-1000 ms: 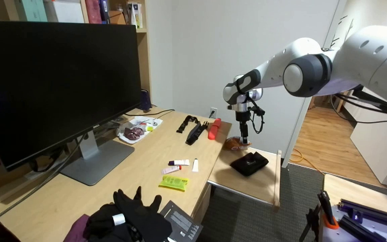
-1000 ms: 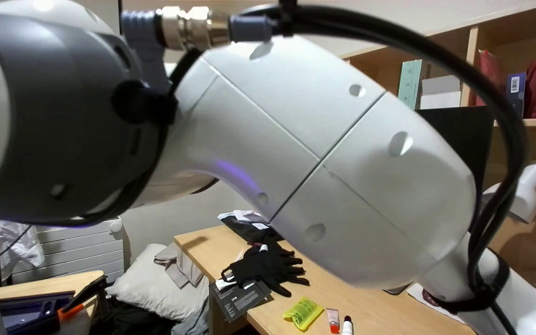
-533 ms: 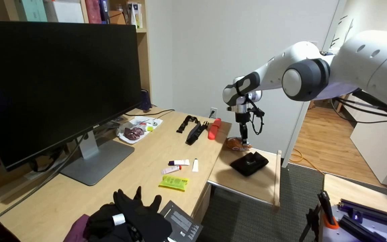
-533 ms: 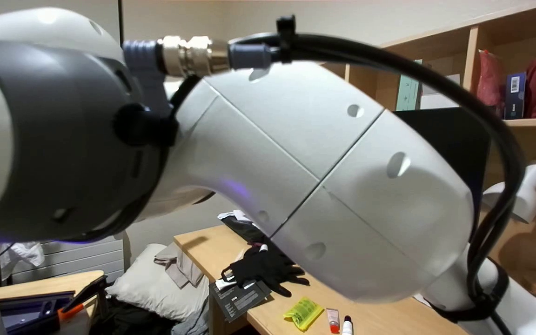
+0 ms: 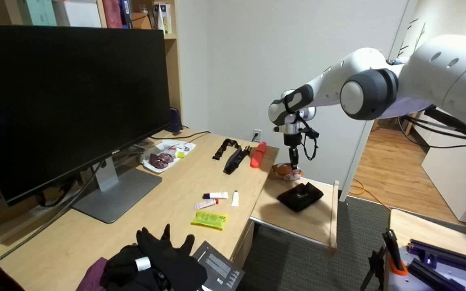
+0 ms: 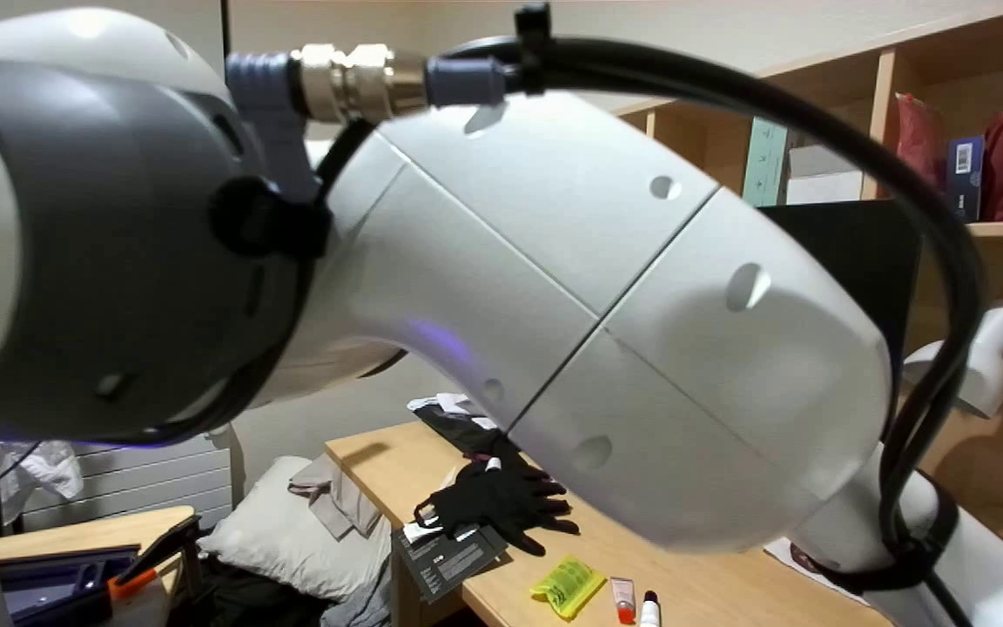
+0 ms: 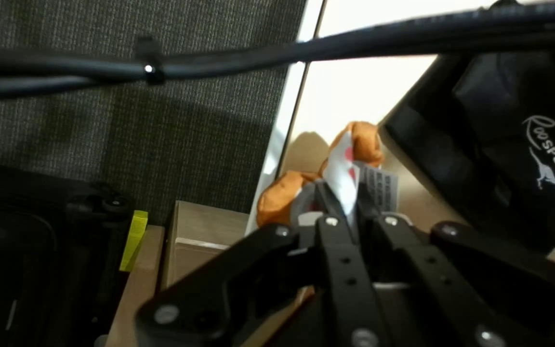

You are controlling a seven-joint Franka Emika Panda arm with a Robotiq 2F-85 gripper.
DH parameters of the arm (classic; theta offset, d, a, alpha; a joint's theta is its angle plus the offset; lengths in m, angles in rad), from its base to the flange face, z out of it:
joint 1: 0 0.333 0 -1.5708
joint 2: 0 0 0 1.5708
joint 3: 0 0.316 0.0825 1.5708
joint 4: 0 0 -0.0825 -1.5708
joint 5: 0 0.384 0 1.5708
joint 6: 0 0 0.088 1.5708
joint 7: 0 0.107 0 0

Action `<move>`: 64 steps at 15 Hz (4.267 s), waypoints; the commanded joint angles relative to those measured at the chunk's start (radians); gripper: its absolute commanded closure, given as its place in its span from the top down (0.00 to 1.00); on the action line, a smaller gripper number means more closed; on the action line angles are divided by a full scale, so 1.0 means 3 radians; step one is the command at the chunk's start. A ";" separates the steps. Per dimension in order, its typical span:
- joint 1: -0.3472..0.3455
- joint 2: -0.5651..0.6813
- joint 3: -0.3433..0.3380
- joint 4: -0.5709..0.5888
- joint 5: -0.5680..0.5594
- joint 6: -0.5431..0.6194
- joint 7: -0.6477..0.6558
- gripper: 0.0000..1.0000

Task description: Move the orange packet from the sliding tray to the computer monitor base

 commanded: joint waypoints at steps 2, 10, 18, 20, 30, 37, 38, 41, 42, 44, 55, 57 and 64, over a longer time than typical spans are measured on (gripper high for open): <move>-0.0046 -0.0133 0.0015 -0.0127 -0.0023 -0.0068 -0.0267 0.07; -0.0034 -0.0750 0.0025 -0.0780 0.0019 -0.0027 -0.0428 0.07; 0.0187 -0.1634 0.0265 -0.1957 0.0043 0.0450 -0.0352 0.07; 0.0270 -0.1787 0.0339 -0.2291 0.0053 0.0699 -0.0341 0.07; 0.0684 -0.2440 0.0724 -0.4050 0.0493 0.2568 -0.0541 0.07; 0.0921 -0.2693 0.0764 -0.4419 0.0183 0.3378 -0.0352 0.07; 0.1016 -0.2724 0.0664 -0.4397 0.0103 0.3382 -0.0288 0.07; 0.1368 -0.2853 0.0265 -0.4296 -0.0218 0.3155 0.0051 0.07; 0.1613 -0.2910 -0.0024 -0.4241 -0.0384 0.2934 0.0409 0.07; 0.1323 -0.2783 0.0282 -0.4239 -0.0284 0.3130 0.0141 0.08; 0.1603 -0.2558 0.0138 -0.3428 -0.0447 0.2169 0.0640 0.07; 0.1657 -0.2449 0.0153 -0.3240 -0.0455 0.2199 0.0741 0.07; 0.1873 -0.2003 0.0262 -0.2749 -0.0450 0.2245 0.1167 0.06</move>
